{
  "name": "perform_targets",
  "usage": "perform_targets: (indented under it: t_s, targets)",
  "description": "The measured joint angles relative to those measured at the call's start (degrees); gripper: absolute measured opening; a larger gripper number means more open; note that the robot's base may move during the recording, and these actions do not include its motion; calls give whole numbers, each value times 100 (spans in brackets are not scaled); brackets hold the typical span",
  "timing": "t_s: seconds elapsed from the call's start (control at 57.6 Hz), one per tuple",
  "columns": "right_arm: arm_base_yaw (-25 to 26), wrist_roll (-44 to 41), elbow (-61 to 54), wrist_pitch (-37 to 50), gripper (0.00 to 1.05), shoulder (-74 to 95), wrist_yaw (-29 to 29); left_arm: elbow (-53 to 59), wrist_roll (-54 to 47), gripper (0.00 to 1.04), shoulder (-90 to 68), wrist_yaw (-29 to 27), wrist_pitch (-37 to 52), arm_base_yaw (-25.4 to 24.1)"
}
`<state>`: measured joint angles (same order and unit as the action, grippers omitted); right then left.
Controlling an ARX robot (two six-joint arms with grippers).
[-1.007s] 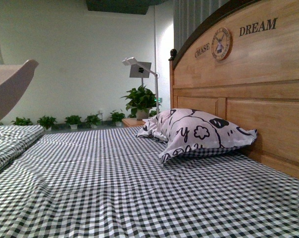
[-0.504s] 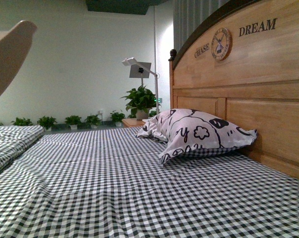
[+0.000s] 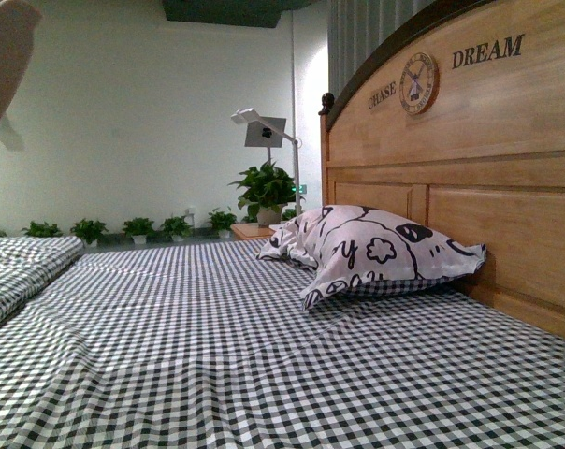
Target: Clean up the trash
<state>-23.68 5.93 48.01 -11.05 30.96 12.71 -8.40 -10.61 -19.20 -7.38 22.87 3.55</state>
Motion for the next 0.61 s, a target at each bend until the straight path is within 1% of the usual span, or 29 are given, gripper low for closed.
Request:
perform_targets:
  t_s: [0.608]
  targets:
    - [0,-17,0,0,19,-2,0,0,0,28,2,4,0,4]
